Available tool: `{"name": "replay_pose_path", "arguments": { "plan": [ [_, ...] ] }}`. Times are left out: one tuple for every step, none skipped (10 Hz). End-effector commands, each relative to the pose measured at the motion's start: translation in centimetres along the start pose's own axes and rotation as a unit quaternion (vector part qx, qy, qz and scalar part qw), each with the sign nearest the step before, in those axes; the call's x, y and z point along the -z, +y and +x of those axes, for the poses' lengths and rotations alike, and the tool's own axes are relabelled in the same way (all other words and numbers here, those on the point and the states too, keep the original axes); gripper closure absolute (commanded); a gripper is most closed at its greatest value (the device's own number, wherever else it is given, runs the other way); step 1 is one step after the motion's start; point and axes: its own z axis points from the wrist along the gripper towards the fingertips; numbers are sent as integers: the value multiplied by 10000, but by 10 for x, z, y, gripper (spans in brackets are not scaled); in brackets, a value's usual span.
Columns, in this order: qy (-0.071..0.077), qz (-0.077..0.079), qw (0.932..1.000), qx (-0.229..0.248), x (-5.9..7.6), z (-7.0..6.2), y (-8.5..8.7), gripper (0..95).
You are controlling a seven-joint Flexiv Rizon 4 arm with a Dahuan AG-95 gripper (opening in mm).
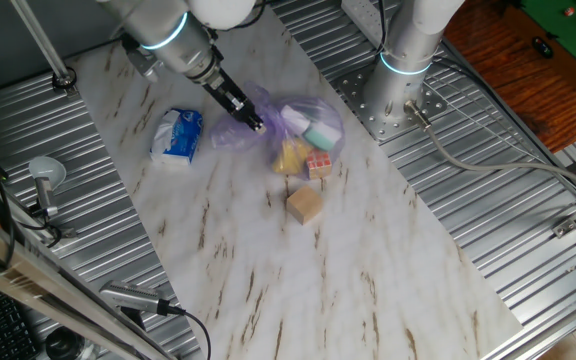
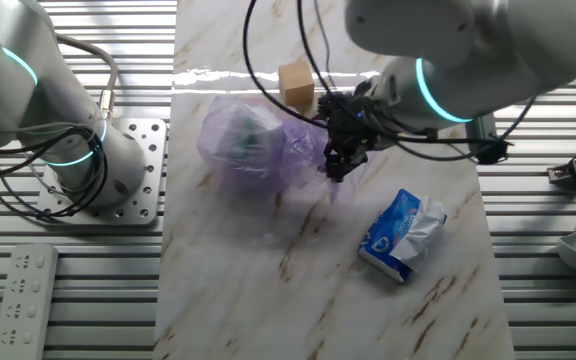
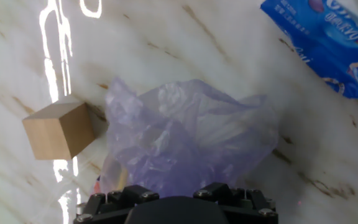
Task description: Pick up a bag of things
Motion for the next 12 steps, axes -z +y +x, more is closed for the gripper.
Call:
{"name": "replay_pose_path", "arguments": {
  "plan": [
    [-6,16,10000,-49,-4,3,3,0],
    [-11,16,10000,-63,-14,10,8,0],
    [-12,16,10000,-57,-22,15,11,0],
    [-17,22,10000,-60,-32,23,14,0],
    [-31,29,10000,-54,-39,29,17,0],
    [-74,58,9999,-37,-44,33,18,0],
    [-107,72,9999,-15,-47,34,18,0],
    [-185,80,9998,16,-53,34,17,0],
    [-233,78,9997,24,-59,32,16,0],
    [-286,81,9996,32,-65,31,16,0],
    [-339,95,9994,46,-71,31,15,0],
    [-384,115,9992,20,-73,31,15,190]
  ]
}}
